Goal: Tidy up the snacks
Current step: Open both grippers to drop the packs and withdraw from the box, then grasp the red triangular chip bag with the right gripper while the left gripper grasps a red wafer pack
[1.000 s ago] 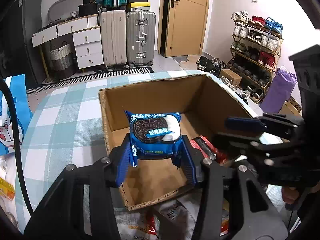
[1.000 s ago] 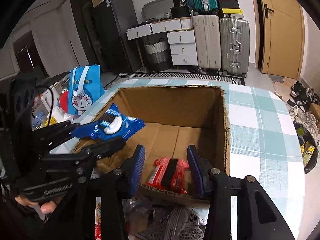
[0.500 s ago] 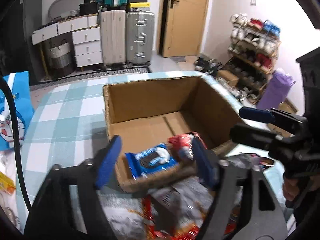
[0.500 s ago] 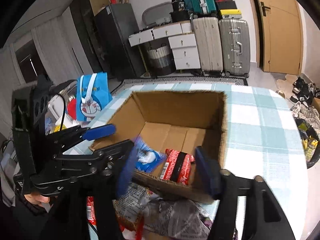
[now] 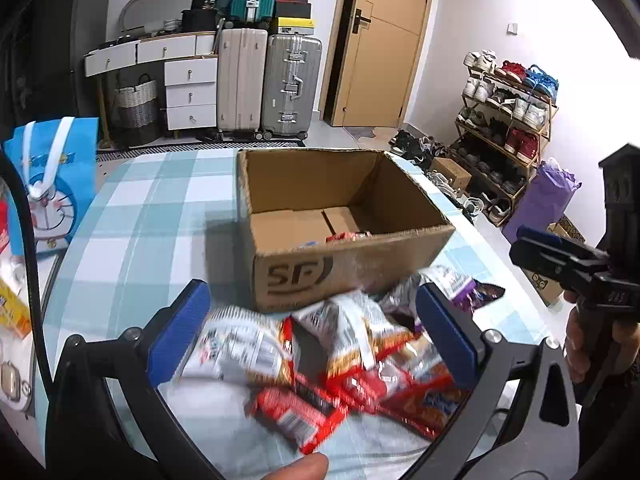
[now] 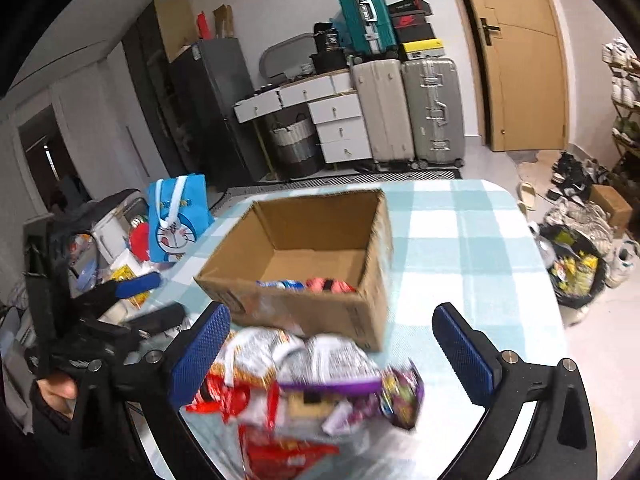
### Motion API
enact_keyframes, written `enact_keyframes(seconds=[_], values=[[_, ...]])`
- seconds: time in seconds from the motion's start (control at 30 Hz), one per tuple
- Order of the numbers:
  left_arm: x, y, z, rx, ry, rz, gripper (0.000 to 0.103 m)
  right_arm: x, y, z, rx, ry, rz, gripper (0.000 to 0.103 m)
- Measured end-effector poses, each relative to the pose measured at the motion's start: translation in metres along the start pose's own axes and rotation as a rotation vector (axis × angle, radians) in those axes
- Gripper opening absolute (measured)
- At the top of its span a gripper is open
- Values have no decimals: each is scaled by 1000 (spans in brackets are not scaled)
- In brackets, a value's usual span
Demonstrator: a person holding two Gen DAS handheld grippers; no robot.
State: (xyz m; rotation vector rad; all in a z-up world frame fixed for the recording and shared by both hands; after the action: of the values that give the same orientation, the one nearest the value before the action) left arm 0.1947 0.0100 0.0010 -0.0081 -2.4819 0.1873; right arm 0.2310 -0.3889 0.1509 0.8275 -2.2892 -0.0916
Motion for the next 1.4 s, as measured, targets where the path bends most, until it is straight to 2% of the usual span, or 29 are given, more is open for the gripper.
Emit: enact_keyframes(seconds=[0.2,0.43,0.63,0.87,0.93,1.03,1.2,1.4], values=[[29,6,25,-1,7,-31,102,21,-3,34,-24,29,5,103],[48,21,48,61,25,-42,102,24,12,52,-43,62,12,103],[45,32,60,88,56,-74,102,17,17,69,-64,111,9,103],[30,45,67,135,81,-67,102,4,17,89,-107,170,5,103],[27,47,71,142,92,-74,102,0,18,94,-100,190,-10,103],[20,50,78,139,109,-89,102,-1,16,98,-77,194,17,103],[7,50,90,150,153,-86,102,-9,24,113,-103,236,-22,103],[-6,47,102,155,195,-91,102,-20,40,131,-63,277,-33,102]])
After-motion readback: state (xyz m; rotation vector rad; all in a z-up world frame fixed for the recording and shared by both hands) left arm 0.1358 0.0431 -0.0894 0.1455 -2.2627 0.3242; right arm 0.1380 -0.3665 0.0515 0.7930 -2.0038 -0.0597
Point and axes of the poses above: each gripper's, at about its wrist camera, not at the fingertips, and x roughly against the way its jaws point, y to its left, z to its underside, the point moved 9 cm from there along -x, roughly the way its jaws point, and after that the axes turned 1 degree about -y, right-handed, at the moved point
